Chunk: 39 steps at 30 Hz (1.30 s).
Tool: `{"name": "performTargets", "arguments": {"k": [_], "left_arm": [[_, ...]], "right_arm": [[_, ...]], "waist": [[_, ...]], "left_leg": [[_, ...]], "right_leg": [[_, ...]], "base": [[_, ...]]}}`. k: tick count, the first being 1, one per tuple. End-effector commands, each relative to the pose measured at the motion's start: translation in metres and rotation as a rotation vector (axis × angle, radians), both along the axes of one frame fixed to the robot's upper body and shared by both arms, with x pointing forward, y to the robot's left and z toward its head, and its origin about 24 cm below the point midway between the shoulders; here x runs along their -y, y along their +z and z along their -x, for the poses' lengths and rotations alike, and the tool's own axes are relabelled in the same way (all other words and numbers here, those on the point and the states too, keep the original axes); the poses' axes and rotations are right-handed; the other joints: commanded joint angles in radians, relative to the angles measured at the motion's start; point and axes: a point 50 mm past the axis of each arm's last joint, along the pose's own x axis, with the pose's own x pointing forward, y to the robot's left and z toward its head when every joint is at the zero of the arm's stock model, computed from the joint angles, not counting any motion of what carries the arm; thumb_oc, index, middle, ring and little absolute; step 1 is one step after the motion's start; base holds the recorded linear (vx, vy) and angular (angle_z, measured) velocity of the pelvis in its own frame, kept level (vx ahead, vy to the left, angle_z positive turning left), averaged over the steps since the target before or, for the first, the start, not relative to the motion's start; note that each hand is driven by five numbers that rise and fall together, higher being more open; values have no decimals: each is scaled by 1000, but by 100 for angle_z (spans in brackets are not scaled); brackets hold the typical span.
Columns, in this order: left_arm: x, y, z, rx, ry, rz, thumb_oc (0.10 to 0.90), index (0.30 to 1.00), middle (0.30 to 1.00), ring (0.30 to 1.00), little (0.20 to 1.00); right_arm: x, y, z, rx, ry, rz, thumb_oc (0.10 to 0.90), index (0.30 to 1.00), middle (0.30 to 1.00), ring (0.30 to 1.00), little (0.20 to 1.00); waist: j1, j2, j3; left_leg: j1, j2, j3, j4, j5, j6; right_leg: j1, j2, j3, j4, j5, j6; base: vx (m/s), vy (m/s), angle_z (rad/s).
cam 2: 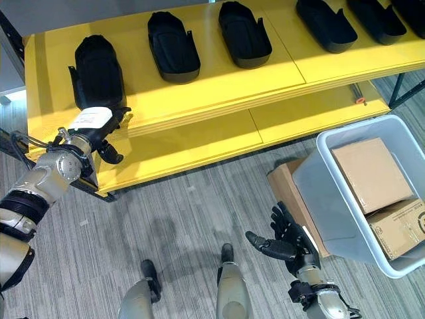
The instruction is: Move parts from the plastic box to the shelf.
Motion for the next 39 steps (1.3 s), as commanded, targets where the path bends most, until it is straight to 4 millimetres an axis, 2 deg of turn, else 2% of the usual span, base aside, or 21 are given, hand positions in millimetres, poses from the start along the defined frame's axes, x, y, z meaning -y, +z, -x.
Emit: {"name": "performTargets", "arguments": {"k": [1,7,24,39], "left_arm": [[-41,47,5,121,152,-56,900,1000,1000,1000,1000],[-46,56,5,129,172,-84,900,1000,1000,1000,1000],[-64,61,5,111,277,-77,900,1000,1000,1000,1000],[-69,81,7,161,298,-76,900,1000,1000,1000,1000]], "right_arm": [[3,42,-9,213,30,17,900,1000,1000,1000,1000],[3,41,-9,206,37,8,900,1000,1000,1000,1000],[6,43,-10,206,46,7,900,1000,1000,1000,1000],[7,40,-7,188,44,-2,900,1000,1000,1000,1000]], "waist": [[-11,-6,-57],[-11,-7,-56],[-22,-16,-47],[-26,-16,-53]], "left_leg": [[-33,26,-33,44,-48,20],[-41,24,-34,50,-50,21],[-85,29,-35,77,-53,23],[-114,25,-33,97,-63,27]], "right_leg": [[61,13,25,19,-96,-9],[56,11,28,21,-96,-9],[10,13,36,40,-90,-11],[-20,11,48,54,-88,-13]], "base": [[79,7,0],[19,13,-4],[0,1,0],[0,0,0]]}}
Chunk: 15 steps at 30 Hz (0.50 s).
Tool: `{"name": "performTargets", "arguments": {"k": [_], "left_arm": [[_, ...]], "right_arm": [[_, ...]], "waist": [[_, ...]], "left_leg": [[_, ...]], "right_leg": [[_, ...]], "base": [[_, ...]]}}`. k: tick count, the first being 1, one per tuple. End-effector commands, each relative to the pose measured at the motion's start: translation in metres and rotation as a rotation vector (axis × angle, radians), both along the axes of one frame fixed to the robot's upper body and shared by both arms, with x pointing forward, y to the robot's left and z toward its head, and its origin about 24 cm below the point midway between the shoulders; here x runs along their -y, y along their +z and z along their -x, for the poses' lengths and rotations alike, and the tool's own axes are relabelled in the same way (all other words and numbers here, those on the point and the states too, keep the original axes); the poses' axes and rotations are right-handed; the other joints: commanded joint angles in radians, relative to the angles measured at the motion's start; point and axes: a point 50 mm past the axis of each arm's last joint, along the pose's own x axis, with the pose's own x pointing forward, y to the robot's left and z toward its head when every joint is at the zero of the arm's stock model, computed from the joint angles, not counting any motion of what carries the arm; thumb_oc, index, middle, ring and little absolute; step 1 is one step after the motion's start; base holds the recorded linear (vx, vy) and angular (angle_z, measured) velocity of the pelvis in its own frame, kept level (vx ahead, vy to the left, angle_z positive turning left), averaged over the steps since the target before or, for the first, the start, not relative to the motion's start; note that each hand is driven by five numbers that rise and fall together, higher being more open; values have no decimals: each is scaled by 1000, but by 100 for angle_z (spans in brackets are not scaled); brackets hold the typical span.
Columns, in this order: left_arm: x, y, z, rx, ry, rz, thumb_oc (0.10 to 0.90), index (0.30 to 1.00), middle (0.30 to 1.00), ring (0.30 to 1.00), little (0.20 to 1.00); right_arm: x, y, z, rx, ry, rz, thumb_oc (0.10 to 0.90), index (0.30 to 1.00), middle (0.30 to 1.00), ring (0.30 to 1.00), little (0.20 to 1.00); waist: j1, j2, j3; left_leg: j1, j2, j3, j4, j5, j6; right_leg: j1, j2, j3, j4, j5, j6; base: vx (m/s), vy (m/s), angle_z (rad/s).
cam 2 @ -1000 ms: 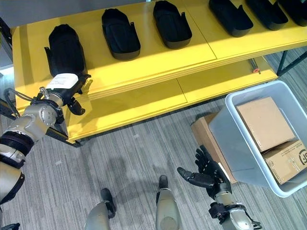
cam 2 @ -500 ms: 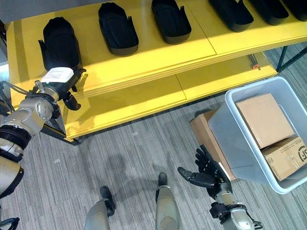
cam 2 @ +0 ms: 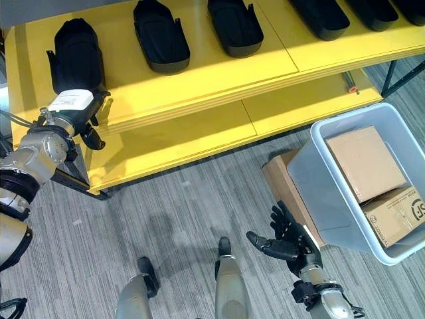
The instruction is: Move parts from the plastic box to the shelf.
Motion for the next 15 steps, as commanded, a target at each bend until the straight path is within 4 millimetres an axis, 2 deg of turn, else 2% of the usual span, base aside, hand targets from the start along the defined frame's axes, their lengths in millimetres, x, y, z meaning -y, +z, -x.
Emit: {"name": "performTargets", "arguments": {"k": [1,11,15], "left_arm": [[-46,52,17,147,166,-32,900,1000,1000,1000,1000],[-45,66,17,191,165,-29,900,1000,1000,1000,1000],[-38,73,15,217,140,-30,900,1000,1000,1000,1000]], "right_arm": [[4,37,-8,189,21,5,900,1000,1000,1000,1000],[6,34,-5,175,20,5,900,1000,1000,1000,1000],[6,34,-5,171,20,5,900,1000,1000,1000,1000]], "waist": [[-13,-16,-52],[-15,-13,-57],[-16,-12,-59]], "left_leg": [[-29,10,-30,15,-35,25],[-41,13,-32,23,-37,23],[-45,12,-33,28,-40,24]], "right_leg": [[62,5,25,-2,-75,-4],[49,4,27,4,-74,-3],[43,3,28,7,-74,-4]], "base": [[0,0,0],[0,0,0],[0,0,0]]}}
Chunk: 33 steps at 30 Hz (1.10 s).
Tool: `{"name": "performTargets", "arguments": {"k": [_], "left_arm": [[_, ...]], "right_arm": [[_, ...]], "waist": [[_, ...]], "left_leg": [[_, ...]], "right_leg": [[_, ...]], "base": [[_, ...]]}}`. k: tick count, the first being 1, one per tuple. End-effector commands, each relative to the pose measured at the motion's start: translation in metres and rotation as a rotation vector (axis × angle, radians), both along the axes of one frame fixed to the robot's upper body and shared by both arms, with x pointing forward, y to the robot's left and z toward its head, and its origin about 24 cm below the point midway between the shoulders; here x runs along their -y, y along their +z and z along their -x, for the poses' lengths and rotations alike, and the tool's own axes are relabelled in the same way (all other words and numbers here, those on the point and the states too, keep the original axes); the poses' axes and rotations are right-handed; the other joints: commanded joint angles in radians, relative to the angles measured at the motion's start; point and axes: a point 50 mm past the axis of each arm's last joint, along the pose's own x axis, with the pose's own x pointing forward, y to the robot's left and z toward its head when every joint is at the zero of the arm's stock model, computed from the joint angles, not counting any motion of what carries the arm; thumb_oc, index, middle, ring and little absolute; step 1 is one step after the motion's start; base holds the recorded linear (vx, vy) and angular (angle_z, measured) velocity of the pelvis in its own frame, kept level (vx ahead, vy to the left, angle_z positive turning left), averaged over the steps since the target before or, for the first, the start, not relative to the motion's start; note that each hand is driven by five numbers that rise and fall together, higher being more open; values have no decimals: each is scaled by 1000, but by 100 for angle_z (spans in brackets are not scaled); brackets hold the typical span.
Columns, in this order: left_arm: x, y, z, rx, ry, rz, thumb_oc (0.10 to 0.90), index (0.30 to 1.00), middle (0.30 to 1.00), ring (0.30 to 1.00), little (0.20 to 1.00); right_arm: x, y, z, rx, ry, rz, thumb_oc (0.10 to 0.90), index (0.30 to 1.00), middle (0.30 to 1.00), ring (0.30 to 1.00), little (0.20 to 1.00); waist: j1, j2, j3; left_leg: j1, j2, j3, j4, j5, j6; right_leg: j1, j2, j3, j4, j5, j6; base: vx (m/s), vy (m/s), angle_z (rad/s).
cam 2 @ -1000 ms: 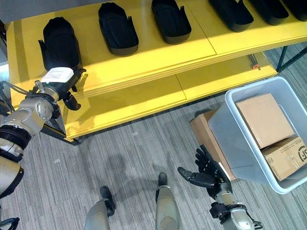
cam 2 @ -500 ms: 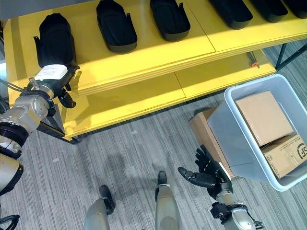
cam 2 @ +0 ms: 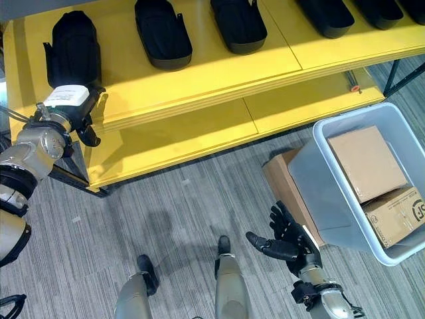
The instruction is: Move parts from the plastic box to the shelf.
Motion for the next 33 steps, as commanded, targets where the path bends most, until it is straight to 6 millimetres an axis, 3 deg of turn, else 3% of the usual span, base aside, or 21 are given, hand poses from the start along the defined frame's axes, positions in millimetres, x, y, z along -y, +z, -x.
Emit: {"name": "performTargets", "arguments": {"k": [1,24,33], "left_arm": [[-36,64,16,209,113,-8,900,1000,1000,1000,1000],[3,85,9,289,-30,-30,900,1000,1000,1000,1000],[9,87,8,300,-56,-32,900,1000,1000,1000,1000]], "right_arm": [[7,33,-5,169,10,6,900,1000,1000,1000,1000],[10,31,-4,148,9,22,900,1000,1000,1000,1000],[12,30,-3,138,8,25,900,1000,1000,1000,1000]], "waist": [[-16,-11,-59],[-21,-6,-71],[-23,-6,-75]], "left_leg": [[-18,11,-24,9,-35,22],[-21,10,-24,17,-44,25],[-14,8,-20,14,-46,25]], "right_leg": [[64,3,29,-9,-76,-7],[54,3,36,2,-77,-9],[58,2,37,1,-78,-8]], "base": [[0,0,0],[1,0,0],[0,0,0]]}}
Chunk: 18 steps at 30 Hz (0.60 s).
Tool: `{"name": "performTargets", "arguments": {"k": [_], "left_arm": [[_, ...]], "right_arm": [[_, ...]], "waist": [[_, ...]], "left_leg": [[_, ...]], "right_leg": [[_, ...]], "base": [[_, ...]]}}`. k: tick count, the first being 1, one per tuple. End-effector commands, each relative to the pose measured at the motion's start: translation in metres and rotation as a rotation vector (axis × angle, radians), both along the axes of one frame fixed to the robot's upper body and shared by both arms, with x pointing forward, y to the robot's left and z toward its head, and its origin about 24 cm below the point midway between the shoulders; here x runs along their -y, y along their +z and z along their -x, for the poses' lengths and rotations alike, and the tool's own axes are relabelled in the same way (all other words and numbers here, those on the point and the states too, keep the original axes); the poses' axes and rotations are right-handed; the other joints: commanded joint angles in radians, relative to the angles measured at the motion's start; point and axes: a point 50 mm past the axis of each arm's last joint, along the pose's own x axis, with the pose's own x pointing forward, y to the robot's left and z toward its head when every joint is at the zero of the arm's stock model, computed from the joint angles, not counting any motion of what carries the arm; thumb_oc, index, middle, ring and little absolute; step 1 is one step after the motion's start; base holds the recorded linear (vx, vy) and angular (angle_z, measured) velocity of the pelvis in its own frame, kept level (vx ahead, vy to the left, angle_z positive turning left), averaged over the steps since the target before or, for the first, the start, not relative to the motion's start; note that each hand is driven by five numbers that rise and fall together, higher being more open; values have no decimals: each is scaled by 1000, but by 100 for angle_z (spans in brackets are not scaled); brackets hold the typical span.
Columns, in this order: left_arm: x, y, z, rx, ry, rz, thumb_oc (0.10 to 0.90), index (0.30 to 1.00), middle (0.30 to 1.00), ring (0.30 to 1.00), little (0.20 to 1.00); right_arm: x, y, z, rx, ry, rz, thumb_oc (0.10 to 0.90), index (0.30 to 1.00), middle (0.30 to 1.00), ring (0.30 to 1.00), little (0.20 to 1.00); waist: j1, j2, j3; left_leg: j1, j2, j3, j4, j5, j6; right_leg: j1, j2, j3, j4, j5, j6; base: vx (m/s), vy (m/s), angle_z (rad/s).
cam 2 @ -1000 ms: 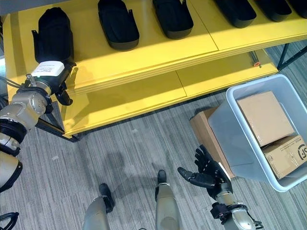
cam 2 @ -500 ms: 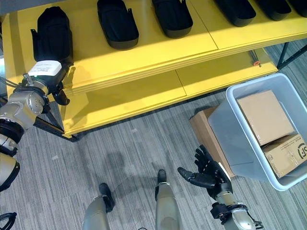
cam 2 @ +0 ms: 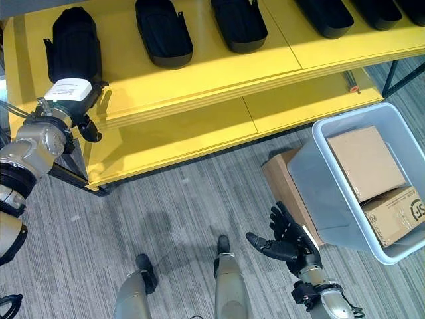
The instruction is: Move parts from the plastic box to the shelf.
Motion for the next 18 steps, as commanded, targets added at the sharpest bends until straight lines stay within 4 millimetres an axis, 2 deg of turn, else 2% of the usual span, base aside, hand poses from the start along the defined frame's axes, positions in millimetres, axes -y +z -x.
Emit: {"name": "performTargets", "arguments": {"k": [1,7,18], "left_arm": [[-2,77,8,266,-13,5,900,1000,1000,1000,1000],[3,76,7,268,-32,8,900,1000,1000,1000,1000],[-2,75,9,266,-16,4,900,1000,1000,1000,1000]], "right_arm": [[11,31,-4,143,7,26,900,1000,1000,1000,1000],[11,29,-4,136,8,21,900,1000,1000,1000,1000],[11,28,-3,131,11,19,900,1000,1000,1000,1000]], "waist": [[-22,3,-70],[-23,3,-71],[-24,4,-71]], "left_leg": [[5,8,-17,-8,-43,21],[6,10,-15,-6,-45,20],[0,9,-16,-5,-44,21]], "right_leg": [[73,3,33,-12,-78,-10],[74,5,36,-13,-78,-9],[69,5,35,-15,-75,-10]], "base": [[0,0,0],[0,0,0],[0,0,0]]}}
